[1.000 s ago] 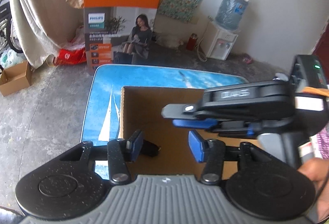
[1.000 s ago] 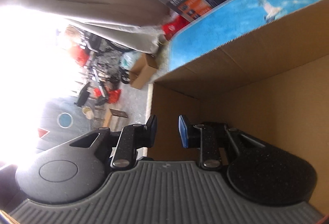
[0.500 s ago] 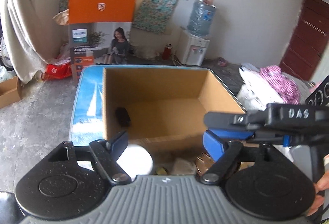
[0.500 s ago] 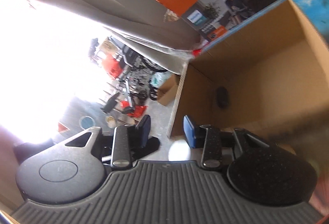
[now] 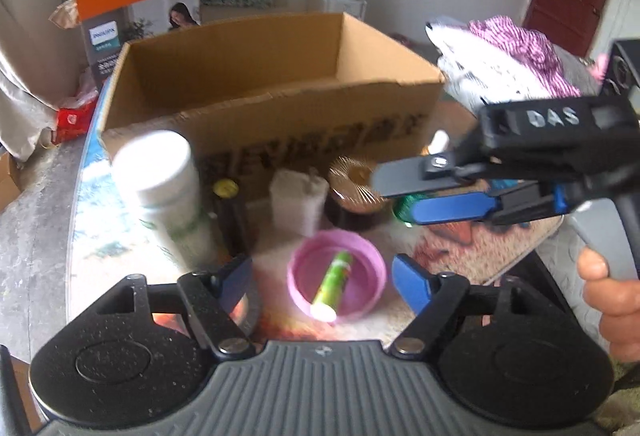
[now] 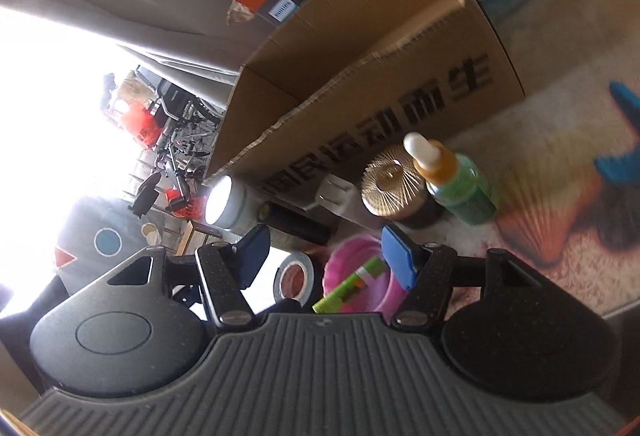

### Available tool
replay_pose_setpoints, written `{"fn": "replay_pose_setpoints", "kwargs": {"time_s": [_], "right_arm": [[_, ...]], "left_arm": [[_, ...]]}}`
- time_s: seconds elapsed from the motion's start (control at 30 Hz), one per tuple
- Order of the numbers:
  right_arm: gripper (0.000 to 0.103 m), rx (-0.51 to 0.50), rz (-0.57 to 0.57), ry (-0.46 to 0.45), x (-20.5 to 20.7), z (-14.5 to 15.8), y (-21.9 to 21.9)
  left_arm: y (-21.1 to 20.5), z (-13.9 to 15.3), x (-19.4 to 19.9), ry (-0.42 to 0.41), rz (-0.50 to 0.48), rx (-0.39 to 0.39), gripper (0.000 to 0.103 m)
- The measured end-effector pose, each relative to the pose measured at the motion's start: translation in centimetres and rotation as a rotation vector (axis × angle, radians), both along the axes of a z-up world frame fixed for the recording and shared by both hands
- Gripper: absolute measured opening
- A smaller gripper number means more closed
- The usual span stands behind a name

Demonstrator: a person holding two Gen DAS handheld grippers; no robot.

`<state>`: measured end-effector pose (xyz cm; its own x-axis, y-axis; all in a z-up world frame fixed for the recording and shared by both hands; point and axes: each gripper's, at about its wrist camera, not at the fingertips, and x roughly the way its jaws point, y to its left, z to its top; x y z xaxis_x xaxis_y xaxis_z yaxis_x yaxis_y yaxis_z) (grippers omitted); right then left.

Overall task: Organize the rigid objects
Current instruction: 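Return the right gripper to the pink lid and grasp the green-yellow tube, then carry the green-yellow tube into the box and release it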

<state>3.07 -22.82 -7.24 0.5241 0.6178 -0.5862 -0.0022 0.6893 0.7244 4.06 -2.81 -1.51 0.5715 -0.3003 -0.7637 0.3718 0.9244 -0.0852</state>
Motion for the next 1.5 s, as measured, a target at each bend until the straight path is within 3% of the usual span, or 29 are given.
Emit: {"fn": "replay_pose_setpoints", "kwargs": {"time_s": [0.13,0.33,0.5,0.77,0.87,1.03,1.13,1.3,1.5], "right_arm": [[0.059,0.055,0.031,0.046,0.3,-1.2,1.0],[0.051,0.035,0.053,0.130,1.5,-2.3,2.9],[0.042,0.034,0.057,0.167,1.9,-3.3,3.6],[0.037,0.041,0.059,0.203,2.3,-4.4,4.4],[0.036,0.042,0.049,0.190,2.6,-4.5,4.8],[0.023,0.047,0.039,0.165,2.6,-4.4,5.2],[0.021,0.051,0.039,0.140,2.4,-3.7,5.2],[0.021,0.040,0.055,0.040,2.2,-0.6,5.9],[0.021,0.007,0.085,-0.146,2.9,4.9,7.7]], "left_arm": [[-0.8,-1.3,0.3,0.025,-0.016,0.033,0.058],[-2.0,-2.9,1.2,0.064,-0.035,0.074,0.036],[-3.0,-3.5,1.1,0.062,-0.070,0.120,0.028],[-3.6,-4.6,2.1,0.112,-0.082,0.140,0.016],[-3.7,-4.7,2.3,0.101,-0.074,0.152,0.016],[-3.2,-3.9,2.0,0.069,-0.070,0.147,0.016],[-2.8,-3.0,1.9,0.050,-0.057,0.136,0.016],[-2.0,-0.1,1.1,-0.034,-0.033,0.130,0.017],[-0.5,4.7,1.7,-0.153,0.030,0.088,0.017]]}}
